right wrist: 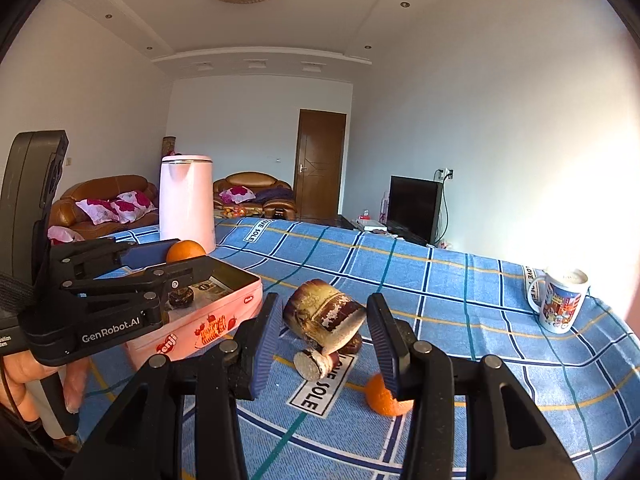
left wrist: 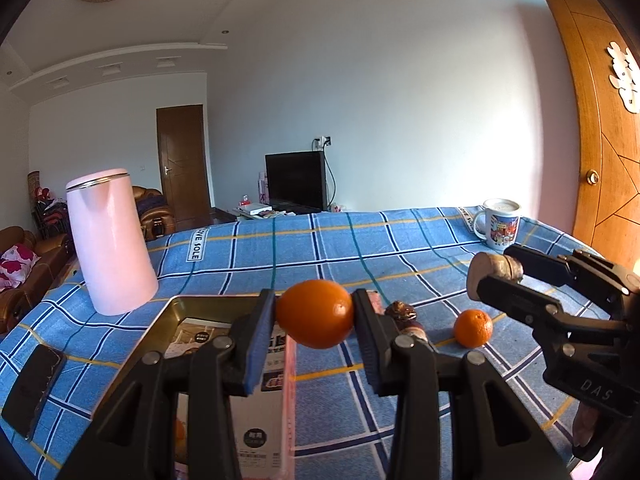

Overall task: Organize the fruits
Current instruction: 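Carry the orange and the wrapped cylinder over the pink tin box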

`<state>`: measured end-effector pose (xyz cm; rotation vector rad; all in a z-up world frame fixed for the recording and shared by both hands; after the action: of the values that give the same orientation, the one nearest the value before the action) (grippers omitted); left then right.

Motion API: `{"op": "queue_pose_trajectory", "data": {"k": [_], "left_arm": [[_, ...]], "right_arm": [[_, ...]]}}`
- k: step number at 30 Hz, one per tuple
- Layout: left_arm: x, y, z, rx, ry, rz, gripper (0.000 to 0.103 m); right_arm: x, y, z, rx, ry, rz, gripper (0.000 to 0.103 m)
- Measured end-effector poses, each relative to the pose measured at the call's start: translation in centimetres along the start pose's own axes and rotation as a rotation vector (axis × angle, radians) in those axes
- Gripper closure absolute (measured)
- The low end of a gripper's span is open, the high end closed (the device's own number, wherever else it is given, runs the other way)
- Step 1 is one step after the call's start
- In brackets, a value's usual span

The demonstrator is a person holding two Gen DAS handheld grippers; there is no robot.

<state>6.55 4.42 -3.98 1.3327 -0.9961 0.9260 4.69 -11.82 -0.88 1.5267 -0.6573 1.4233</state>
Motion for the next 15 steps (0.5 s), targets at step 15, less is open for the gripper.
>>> {"op": "queue_pose_trajectory", "data": {"k": [15], "left_arm": [[-0.5,-0.7,-11.0,0.112,0.168,-0.061,0.062]], "right_arm": [[3.5,-6.1,-7.7,0.184,0.057,-0.062,0.057]]}}
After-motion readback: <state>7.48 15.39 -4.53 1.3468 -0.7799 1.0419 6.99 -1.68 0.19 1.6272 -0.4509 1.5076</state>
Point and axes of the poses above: each gripper's, at about its wrist camera, not at the fingertips, and y roughly against the way its jaws point, z to its right, x to its top, the point moved 3 cm from there along -y, roughly the way its jaws point, and after that the axes turned 3 degrees about -x, right-handed, at the moved point
